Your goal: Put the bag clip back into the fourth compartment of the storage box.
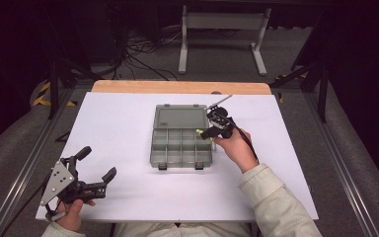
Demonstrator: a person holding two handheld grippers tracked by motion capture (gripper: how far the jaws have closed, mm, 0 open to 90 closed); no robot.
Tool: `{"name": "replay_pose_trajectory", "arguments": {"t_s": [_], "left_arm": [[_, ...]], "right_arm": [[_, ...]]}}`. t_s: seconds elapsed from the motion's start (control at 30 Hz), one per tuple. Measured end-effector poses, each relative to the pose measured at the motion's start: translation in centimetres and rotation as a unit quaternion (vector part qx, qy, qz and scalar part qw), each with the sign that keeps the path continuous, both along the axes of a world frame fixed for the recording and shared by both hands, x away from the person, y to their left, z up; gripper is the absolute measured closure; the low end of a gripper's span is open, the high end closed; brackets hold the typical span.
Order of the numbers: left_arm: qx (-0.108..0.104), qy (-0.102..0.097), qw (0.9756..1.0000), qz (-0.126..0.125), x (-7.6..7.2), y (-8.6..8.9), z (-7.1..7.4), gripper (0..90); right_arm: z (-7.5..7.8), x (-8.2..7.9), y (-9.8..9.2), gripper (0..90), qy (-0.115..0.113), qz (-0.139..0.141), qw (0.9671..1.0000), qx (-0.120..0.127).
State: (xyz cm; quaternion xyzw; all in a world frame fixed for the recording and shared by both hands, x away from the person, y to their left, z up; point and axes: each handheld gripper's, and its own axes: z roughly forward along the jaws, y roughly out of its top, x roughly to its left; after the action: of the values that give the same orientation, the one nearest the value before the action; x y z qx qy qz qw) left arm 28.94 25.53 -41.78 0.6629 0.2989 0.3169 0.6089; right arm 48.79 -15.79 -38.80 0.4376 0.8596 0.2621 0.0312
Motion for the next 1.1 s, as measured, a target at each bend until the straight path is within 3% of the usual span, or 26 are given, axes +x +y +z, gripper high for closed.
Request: {"name": "replay_pose_trajectory", "arguments": {"t_s": [0.13,0.33,0.43,0.5,0.53,0.57,0.73,0.87,1.03,1.1], "left_arm": [[0.0,0.0,1.0,0.0,0.0,0.0,0.0,0.8],[-0.001,0.0,1.0,0.0,0.0,0.0,0.0,0.8],[-0.001,0.001,1.0,0.0,0.0,0.0,0.0,0.8],[-0.001,0.0,1.0,0.0,0.0,0.0,0.0,0.8],[-0.001,0.0,1.0,0.0,0.0,0.0,0.0,0.8],[-0.001,0.0,1.0,0.0,0.0,0.0,0.0,0.8],[0.0,0.0,1.0,0.0,0.0,0.0,0.0,0.8],[-0.001,0.0,1.0,0.001,0.0,0.0,0.0,0.8],[0.0,0.001,1.0,0.0,0.0,0.0,0.0,0.8],[-0.002,0.001,1.0,0.001,0.0,0.0,0.0,0.8]], "right_arm": [[-0.1,0.1,0.0,77.0,0.0,-0.005,1.0,0.002],[0.1,0.0,-0.1,67.1,-0.009,-0.001,0.9999,0.004],[0.3,-0.1,-0.2,59.1,-0.014,0.002,0.9998,0.01],[0.7,-0.3,-0.3,44.3,-0.03,0.013,0.9994,0.013],[1.3,-0.6,-0.4,35.9,-0.049,0.026,0.9984,0.015],[1.3,-0.6,-0.4,35.9,-0.049,0.026,0.9984,0.015],[3.1,-1.8,-0.8,24.3,-0.098,0.046,0.9933,0.039],[4.1,-2.7,-0.9,18.6,-0.121,0.06,0.9896,0.05],[4.8,-3.8,-1.1,11.5,-0.133,0.07,0.9871,0.054],[5.2,-4.3,-1.4,8.6,-0.148,0.071,0.9845,0.061]]}}
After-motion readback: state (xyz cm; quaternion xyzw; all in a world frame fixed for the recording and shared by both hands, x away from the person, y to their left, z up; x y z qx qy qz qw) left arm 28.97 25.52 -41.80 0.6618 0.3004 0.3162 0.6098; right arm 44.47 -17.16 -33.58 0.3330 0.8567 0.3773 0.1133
